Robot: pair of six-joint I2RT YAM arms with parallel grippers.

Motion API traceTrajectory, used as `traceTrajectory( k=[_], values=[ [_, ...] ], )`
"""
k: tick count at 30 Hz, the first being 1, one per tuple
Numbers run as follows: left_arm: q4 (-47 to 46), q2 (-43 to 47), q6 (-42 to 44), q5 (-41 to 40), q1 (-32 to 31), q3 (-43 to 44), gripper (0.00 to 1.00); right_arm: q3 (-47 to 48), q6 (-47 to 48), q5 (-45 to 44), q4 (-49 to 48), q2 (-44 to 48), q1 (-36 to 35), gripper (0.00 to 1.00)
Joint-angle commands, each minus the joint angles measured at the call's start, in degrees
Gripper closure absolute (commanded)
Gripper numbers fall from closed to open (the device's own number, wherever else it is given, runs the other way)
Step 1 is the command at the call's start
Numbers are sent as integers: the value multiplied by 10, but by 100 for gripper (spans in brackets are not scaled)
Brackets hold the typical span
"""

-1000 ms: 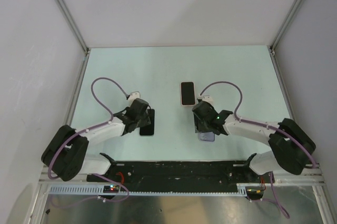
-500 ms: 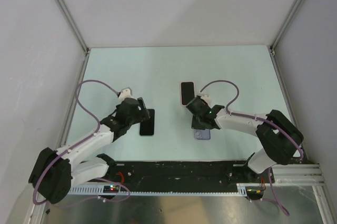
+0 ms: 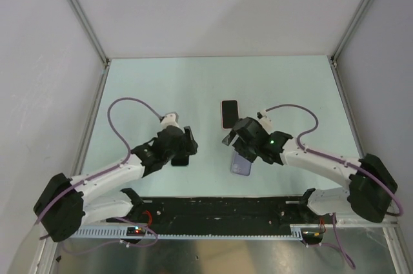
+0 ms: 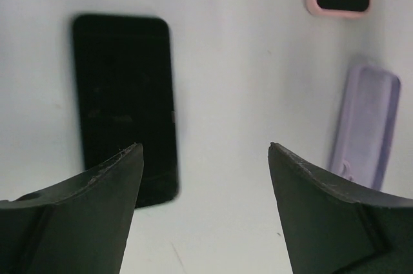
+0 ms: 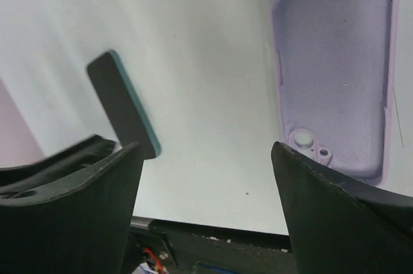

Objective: Put the phone into the phone case

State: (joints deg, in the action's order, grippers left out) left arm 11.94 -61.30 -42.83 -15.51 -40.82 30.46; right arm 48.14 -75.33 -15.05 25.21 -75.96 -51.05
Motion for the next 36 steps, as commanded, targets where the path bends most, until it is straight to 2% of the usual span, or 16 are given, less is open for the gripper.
traceTrajectory(
  k=[1, 7, 13, 18, 25, 30, 36],
  values=[
    [-9, -23, -96, -77, -83, 24, 18, 17, -4, -52, 28, 57, 13, 13],
    [-12, -125, -324, -148, -204, 67, 18, 3, 75, -88, 119, 151, 95, 12],
    [-10, -262, -454, -149, -279, 157, 19, -18, 126, -143, 167, 271, 144, 12],
    [-2, -327, -498, -162, -311, 204, 29, -20, 156, -121, 175, 319, 177, 12],
    [54, -366, -538, -207, -343, 250, 38, -20, 167, -99, 189, 353, 182, 12],
    [103, -402, -549, -228, -358, 285, 52, -21, 175, -93, 199, 376, 182, 12],
    [170, -425, -563, -256, -368, 315, 54, -21, 187, -87, 200, 396, 183, 12]
  ],
)
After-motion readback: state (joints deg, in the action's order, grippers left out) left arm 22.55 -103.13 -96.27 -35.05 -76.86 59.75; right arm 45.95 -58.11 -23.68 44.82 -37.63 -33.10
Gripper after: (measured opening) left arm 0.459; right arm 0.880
